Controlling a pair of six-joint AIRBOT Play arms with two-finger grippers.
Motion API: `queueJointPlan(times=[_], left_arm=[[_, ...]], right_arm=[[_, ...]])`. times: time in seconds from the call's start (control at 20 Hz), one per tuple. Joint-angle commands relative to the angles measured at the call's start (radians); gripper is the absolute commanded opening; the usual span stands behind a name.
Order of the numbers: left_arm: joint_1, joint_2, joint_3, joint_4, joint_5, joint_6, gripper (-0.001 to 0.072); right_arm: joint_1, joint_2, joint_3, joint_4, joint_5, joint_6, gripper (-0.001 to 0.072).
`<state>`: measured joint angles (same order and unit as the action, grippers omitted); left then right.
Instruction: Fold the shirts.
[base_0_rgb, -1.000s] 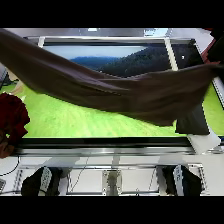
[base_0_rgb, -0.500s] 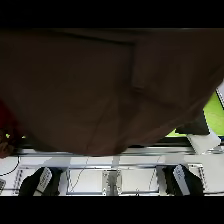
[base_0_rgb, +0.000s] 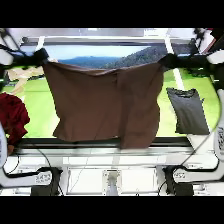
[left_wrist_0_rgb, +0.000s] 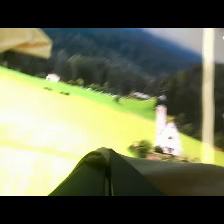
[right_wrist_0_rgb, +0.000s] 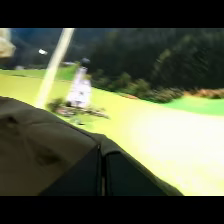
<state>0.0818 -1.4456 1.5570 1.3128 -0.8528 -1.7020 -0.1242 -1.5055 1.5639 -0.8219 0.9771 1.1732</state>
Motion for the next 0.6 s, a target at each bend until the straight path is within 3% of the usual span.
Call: queueJointPlan(times=[0.0,0.15,0.35,0.55], left_arm=[[-0.03,-0.161,0.002,0.14,0.045,-0.104,0.0012],[-0.031,-0.198,0.001,0.185,0.012,-0.104,0.0012],[-0.032,-0.245,-0.003,0.236,-0.125,-0.079,0.0012],[-0.033,-0.279,-0.039,0.224,-0.151,-0.079,0.0012]], right_arm=[[0.015,-0.169,-0.001,-0.079,-0.117,0.039,0.0021],[-0.004,-0.185,-0.002,-0.149,-0.06,0.034,0.0021],[0.008,-0.187,-0.053,-0.214,0.075,0.031,0.0021],[0.024,-0.187,-0.21,-0.216,0.081,0.031,0.0021]])
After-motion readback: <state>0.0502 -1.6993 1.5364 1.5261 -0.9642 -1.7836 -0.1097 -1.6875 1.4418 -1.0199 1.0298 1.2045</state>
